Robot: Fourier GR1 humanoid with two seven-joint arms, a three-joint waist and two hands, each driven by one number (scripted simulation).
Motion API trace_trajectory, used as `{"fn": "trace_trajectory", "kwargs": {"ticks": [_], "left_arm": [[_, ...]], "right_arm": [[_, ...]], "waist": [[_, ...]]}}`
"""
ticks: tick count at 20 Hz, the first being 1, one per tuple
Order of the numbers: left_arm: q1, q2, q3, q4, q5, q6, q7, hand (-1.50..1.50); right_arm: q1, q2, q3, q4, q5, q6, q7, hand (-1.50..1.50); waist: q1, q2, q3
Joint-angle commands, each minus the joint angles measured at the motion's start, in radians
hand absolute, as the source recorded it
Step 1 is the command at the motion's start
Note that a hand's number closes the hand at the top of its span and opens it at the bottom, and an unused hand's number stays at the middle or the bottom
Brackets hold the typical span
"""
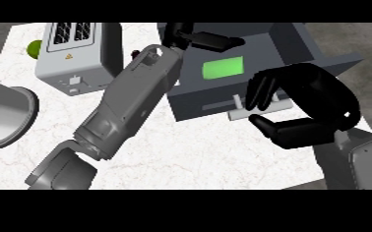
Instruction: Pick up the cup, place it into the drawer and close the drawer
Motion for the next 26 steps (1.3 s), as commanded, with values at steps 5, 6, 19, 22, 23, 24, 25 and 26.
{"fn": "trace_trajectory", "kwargs": {"ticks": [5, 6, 19, 22, 23, 24, 25, 26], "left_arm": [[-0.008, 0.000, 0.001, 0.000, 0.093, 0.079, -0.088, -1.50], [-0.014, 0.000, 0.021, 0.015, 0.093, 0.058, -0.079, -1.50], [0.138, 0.021, 0.043, -0.035, 0.141, -0.041, -0.191, -1.50], [0.173, 0.044, 0.039, -0.092, 0.144, -0.055, -0.165, -1.50], [0.155, 0.045, 0.043, -0.106, 0.147, -0.034, -0.140, -1.50], [0.200, 0.040, 0.041, -0.134, 0.147, -0.024, -0.146, -1.50], [0.170, 0.050, 0.036, -0.146, 0.142, -0.028, -0.133, -1.50], [0.244, 0.077, 0.035, -0.151, 0.143, -0.079, -0.158, -1.50]], "right_arm": [[0.055, -0.161, 0.130, -0.022, 0.115, 0.166, 0.112, -1.50], [0.080, -0.203, 0.114, -0.004, 0.153, 0.185, 0.101, -1.50], [0.067, -0.108, 0.303, 0.392, 0.745, -0.095, -0.150, -1.50], [0.013, -0.114, 0.319, 0.588, 0.805, -0.119, -0.248, -1.50], [-0.016, -0.080, 0.331, 0.665, 0.835, -0.156, -0.258, 1.50], [-0.029, -0.102, 0.304, 0.724, 0.833, -0.161, -0.312, 1.50], [-0.075, -0.054, 0.305, 0.801, 0.861, -0.209, -0.284, 1.50], [-0.102, -0.078, 0.276, 0.849, 0.852, -0.206, -0.328, 1.50]], "waist": [[0.061, -0.026, 0.000], [0.088, -0.026, 0.001], [0.216, -0.035, 0.001], [0.250, -0.040, 0.002], [0.260, -0.039, 0.002], [0.254, -0.043, 0.002], [0.275, -0.038, 0.003], [0.272, -0.037, 0.002]]}}
